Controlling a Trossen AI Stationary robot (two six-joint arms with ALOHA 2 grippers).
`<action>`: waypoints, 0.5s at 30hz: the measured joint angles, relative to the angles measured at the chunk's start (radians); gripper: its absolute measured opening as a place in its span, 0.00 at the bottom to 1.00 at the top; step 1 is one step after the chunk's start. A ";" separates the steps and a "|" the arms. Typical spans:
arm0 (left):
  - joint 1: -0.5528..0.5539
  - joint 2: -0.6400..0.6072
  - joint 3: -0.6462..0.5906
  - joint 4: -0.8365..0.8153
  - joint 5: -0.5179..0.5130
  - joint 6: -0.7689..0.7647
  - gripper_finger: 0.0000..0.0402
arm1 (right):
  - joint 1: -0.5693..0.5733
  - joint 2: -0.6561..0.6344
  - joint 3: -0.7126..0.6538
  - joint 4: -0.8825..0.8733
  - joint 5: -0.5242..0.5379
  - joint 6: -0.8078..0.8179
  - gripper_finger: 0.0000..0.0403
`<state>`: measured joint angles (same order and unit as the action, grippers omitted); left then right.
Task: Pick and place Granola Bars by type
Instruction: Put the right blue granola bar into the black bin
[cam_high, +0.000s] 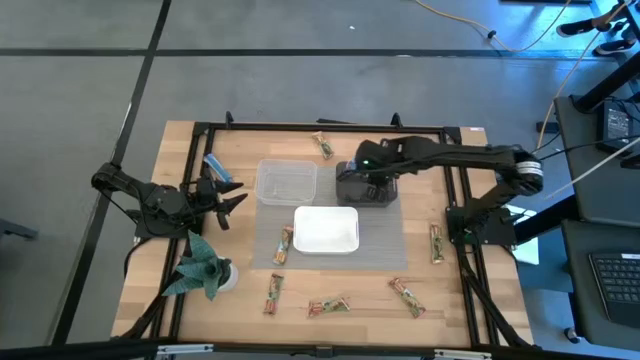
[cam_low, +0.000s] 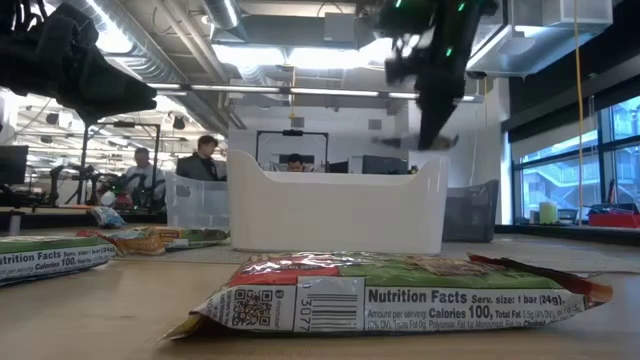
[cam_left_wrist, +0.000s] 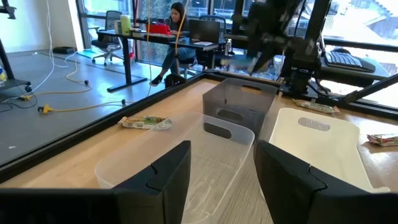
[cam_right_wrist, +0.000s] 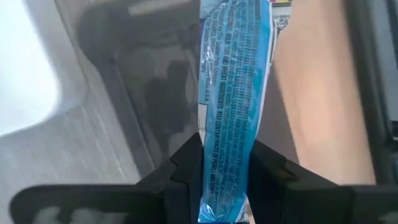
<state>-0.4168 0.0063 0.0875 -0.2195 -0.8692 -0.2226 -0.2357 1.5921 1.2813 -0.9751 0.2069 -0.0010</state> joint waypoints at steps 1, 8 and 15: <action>0.000 0.000 0.000 0.000 0.000 0.000 0.42 | -0.004 0.026 0.000 -0.001 -0.007 -0.011 0.25; 0.000 0.000 0.000 0.000 0.000 0.000 0.42 | -0.013 0.170 0.000 -0.001 -0.051 -0.117 0.25; 0.000 0.000 0.000 -0.001 0.000 0.000 0.42 | -0.013 0.262 -0.001 0.029 -0.045 -0.140 0.25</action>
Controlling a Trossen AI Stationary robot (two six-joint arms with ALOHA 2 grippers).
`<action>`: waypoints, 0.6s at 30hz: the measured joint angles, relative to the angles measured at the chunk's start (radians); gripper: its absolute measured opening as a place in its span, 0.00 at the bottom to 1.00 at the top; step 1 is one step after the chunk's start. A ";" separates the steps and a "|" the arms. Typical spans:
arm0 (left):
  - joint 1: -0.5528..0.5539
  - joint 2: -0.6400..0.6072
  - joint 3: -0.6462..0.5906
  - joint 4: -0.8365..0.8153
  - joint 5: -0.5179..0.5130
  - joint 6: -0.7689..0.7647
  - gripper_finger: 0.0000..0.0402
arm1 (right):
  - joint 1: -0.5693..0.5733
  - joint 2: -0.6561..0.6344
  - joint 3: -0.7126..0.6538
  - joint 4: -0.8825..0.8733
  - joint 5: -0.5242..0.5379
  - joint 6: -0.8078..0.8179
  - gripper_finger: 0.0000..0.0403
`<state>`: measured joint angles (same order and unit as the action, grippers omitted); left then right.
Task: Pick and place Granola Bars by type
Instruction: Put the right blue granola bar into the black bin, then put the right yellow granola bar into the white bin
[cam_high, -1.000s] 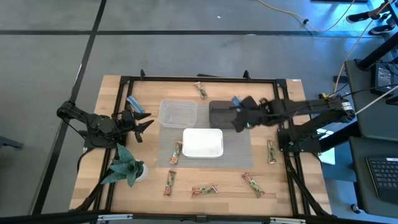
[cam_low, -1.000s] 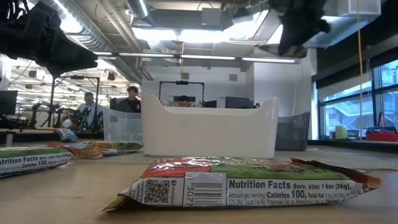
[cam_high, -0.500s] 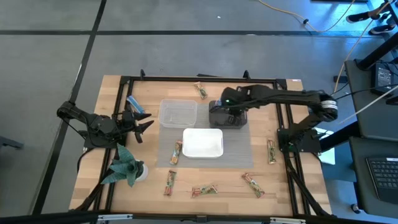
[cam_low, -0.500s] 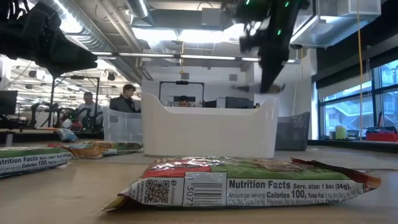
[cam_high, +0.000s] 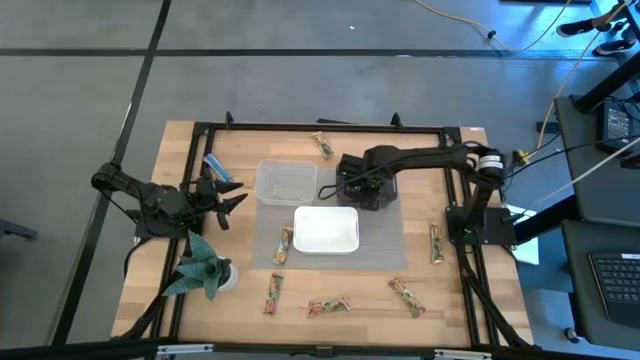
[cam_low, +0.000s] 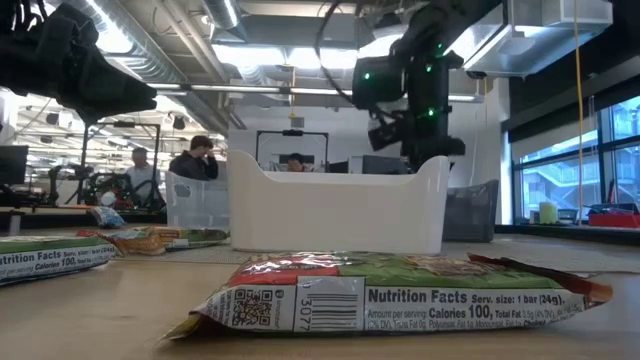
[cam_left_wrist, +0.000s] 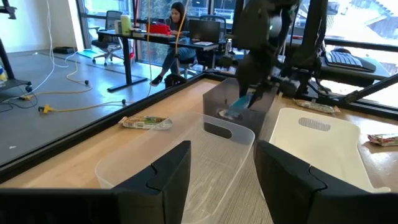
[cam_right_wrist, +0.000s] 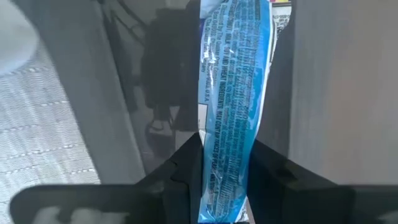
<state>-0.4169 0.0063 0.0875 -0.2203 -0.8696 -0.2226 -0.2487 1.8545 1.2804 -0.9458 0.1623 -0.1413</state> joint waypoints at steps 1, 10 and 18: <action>0.000 0.000 0.000 0.000 0.000 0.000 0.42 | 0.000 0.010 0.000 0.000 0.000 -0.001 0.25; 0.000 0.000 0.000 0.000 0.000 0.000 0.42 | -0.006 0.038 0.000 0.003 -0.022 0.044 0.27; 0.000 0.000 0.000 -0.001 0.000 0.000 0.42 | -0.006 -0.019 0.000 0.007 0.017 0.079 0.43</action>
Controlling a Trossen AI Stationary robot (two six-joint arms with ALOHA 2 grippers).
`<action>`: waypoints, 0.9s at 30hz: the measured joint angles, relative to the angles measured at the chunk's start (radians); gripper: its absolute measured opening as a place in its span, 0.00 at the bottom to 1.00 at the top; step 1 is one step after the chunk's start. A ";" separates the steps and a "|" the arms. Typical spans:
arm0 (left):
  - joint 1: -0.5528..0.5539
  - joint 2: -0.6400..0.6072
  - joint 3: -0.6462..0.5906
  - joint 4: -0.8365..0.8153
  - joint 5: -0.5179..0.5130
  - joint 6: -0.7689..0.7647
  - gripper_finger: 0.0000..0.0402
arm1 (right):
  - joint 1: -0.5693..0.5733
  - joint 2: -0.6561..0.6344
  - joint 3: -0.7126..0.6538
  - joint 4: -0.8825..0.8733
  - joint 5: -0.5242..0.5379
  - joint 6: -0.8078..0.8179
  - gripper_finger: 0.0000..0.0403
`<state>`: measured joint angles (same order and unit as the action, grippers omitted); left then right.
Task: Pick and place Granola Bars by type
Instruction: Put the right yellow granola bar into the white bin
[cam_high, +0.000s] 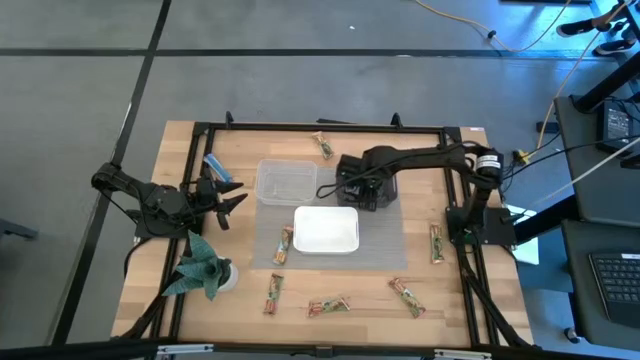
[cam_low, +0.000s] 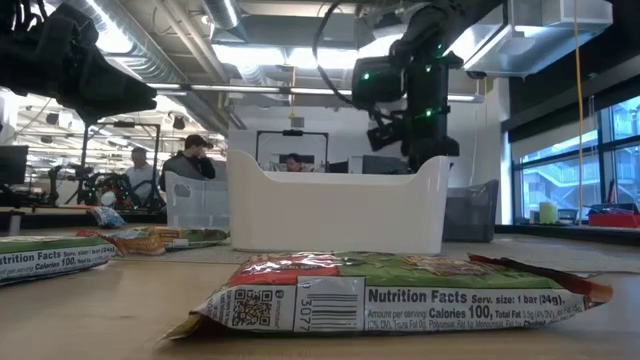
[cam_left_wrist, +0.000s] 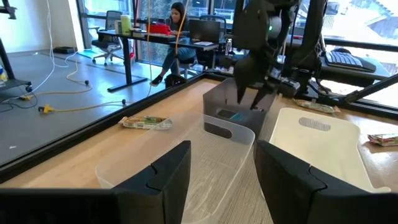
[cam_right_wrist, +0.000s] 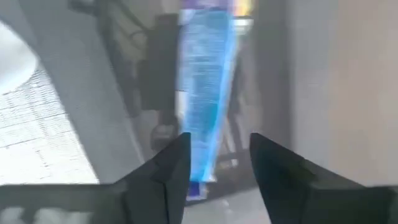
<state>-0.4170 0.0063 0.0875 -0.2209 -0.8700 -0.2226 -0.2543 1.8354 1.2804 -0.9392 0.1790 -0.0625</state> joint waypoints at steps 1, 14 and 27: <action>0.000 0.000 0.000 0.000 0.000 0.000 0.42 | 0.000 -0.016 0.000 -0.008 0.020 0.011 0.45; 0.000 0.000 0.000 0.006 -0.021 0.000 0.42 | 0.092 -0.375 0.000 -0.377 0.060 0.877 0.49; 0.000 0.000 0.000 0.015 -0.027 0.000 0.42 | 0.406 -0.466 0.000 -0.481 -0.127 1.220 0.49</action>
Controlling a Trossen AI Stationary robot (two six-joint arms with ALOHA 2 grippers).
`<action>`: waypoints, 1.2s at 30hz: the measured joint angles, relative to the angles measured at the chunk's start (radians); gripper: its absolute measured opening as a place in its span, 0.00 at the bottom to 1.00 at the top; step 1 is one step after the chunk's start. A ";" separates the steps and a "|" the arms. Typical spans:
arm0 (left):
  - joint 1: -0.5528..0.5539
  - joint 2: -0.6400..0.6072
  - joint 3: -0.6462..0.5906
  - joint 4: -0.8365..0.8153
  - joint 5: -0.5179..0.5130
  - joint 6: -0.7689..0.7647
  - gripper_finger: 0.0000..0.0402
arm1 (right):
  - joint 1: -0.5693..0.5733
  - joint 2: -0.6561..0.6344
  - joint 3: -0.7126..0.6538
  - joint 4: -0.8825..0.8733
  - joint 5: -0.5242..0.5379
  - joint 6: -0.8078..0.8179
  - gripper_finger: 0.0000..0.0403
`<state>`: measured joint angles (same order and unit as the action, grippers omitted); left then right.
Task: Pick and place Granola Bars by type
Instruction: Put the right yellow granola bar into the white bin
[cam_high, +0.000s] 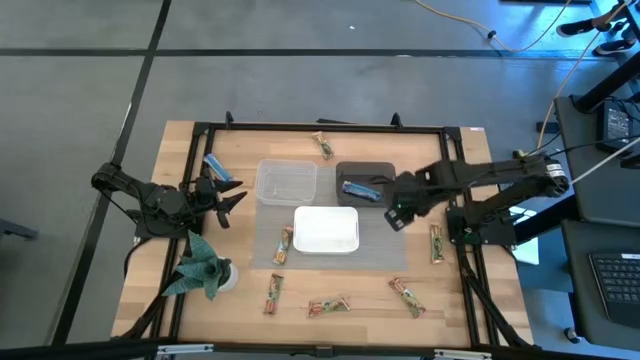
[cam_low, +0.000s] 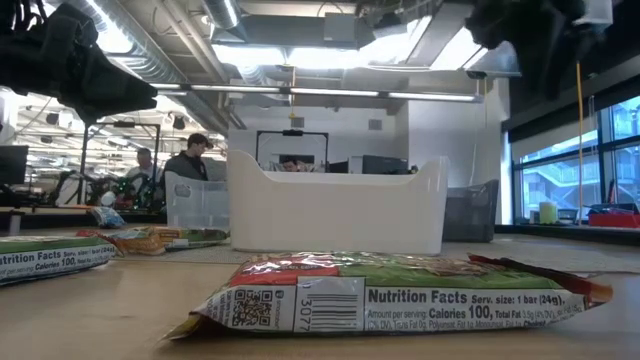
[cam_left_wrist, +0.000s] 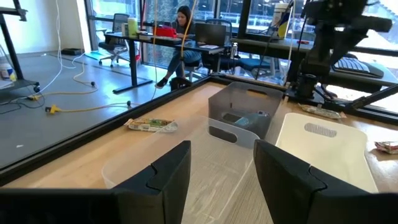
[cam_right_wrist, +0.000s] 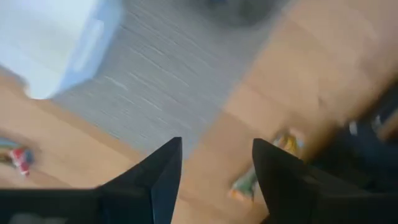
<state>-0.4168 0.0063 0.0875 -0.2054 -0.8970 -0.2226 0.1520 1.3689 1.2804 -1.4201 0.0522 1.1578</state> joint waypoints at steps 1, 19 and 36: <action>0.000 0.000 0.000 0.001 0.000 0.000 0.42 | 0.025 0.000 -0.001 -0.012 -0.001 0.045 0.49; 0.000 0.000 0.000 0.007 -0.011 0.000 0.42 | 0.251 -0.010 -0.282 -0.003 -0.041 0.468 0.55; 0.000 0.000 0.000 0.007 -0.055 -0.002 0.42 | 0.251 -0.021 -0.490 0.167 -0.140 0.566 0.56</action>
<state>-0.4169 0.0063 0.0875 -0.1982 -0.9520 -0.2247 0.4034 1.3483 0.7907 -1.2526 -0.0882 1.7237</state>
